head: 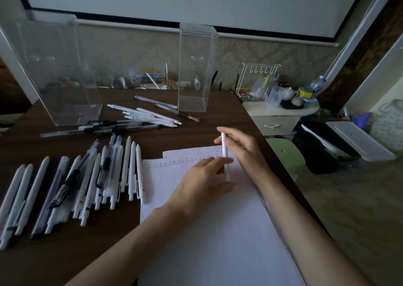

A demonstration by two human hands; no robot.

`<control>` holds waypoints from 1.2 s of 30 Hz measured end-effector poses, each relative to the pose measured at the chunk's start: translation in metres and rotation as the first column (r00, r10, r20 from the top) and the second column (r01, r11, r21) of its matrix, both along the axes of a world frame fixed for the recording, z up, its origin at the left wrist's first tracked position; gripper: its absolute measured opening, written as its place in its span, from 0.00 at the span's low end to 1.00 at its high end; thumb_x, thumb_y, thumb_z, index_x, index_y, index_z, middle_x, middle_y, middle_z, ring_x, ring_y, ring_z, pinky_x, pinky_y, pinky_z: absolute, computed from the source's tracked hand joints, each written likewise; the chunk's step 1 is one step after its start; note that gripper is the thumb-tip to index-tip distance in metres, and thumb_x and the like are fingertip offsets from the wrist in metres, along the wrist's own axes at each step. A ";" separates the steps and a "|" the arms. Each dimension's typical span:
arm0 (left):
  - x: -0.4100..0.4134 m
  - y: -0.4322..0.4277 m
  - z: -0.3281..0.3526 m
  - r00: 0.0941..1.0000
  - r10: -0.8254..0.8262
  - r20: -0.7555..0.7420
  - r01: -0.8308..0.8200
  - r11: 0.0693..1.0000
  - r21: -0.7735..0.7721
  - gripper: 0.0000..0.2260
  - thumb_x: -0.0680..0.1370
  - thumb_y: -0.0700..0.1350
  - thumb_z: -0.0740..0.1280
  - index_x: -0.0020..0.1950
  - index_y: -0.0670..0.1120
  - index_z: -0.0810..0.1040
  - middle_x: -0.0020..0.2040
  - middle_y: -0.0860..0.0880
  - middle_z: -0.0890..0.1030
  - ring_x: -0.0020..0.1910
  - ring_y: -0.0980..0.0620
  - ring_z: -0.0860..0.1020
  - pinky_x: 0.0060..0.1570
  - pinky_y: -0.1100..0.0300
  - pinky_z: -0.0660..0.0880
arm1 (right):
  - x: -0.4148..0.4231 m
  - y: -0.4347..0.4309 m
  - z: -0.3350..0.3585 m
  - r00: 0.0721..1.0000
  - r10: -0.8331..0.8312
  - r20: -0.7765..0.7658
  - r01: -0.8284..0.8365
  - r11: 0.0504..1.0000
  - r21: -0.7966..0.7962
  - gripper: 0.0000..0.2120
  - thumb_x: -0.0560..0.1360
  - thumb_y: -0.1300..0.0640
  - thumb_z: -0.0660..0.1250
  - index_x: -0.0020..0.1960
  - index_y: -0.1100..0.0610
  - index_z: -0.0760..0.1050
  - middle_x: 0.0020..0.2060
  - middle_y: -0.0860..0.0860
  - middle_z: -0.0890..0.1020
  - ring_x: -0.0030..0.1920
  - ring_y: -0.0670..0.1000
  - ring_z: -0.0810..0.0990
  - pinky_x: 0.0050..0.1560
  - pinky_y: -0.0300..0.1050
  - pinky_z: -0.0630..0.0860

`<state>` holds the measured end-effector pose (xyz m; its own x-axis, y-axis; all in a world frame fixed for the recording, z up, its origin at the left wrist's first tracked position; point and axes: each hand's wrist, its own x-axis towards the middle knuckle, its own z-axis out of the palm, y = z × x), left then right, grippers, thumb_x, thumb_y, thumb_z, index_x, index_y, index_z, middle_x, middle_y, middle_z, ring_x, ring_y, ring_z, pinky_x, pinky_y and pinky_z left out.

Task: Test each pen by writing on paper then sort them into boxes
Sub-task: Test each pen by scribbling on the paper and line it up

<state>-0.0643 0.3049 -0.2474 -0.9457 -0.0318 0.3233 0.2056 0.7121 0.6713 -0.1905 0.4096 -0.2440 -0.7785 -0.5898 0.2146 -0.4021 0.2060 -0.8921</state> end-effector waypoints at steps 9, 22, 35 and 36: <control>0.017 -0.005 0.005 0.996 0.047 -0.070 -0.059 0.983 -0.176 0.23 0.72 0.57 0.68 0.63 0.46 0.75 0.51 0.47 0.79 0.51 0.48 0.76 0.47 0.59 0.70 | 0.011 -0.005 0.008 0.997 0.071 -0.008 -0.071 0.997 -0.007 0.16 0.78 0.50 0.63 0.65 0.48 0.73 0.48 0.45 0.83 0.53 0.38 0.78 0.56 0.36 0.71; 0.115 -0.133 0.009 0.878 0.478 0.014 -0.415 0.777 -0.473 0.30 0.74 0.67 0.53 0.65 0.48 0.74 0.59 0.47 0.77 0.56 0.47 0.76 0.49 0.58 0.72 | 0.034 -0.128 0.016 0.871 0.188 -0.453 -0.043 0.949 0.312 0.13 0.78 0.61 0.62 0.61 0.58 0.76 0.55 0.52 0.80 0.57 0.53 0.73 0.56 0.43 0.68; 0.119 -0.130 0.003 0.861 0.508 -0.017 -0.452 0.750 -0.484 0.23 0.76 0.61 0.53 0.60 0.48 0.77 0.57 0.50 0.79 0.55 0.49 0.78 0.54 0.53 0.73 | 0.008 -0.171 -0.004 0.733 0.205 -0.649 0.178 0.863 0.473 0.09 0.77 0.53 0.65 0.54 0.54 0.79 0.53 0.53 0.75 0.58 0.53 0.68 0.56 0.44 0.63; 0.119 -0.130 0.003 0.860 0.509 -0.014 -0.452 0.751 -0.481 0.23 0.76 0.61 0.53 0.60 0.48 0.77 0.58 0.49 0.79 0.55 0.49 0.78 0.55 0.53 0.73 | 0.008 -0.169 -0.003 0.730 0.208 -0.651 0.166 0.870 0.464 0.09 0.77 0.54 0.65 0.54 0.55 0.79 0.54 0.53 0.75 0.59 0.53 0.68 0.56 0.44 0.63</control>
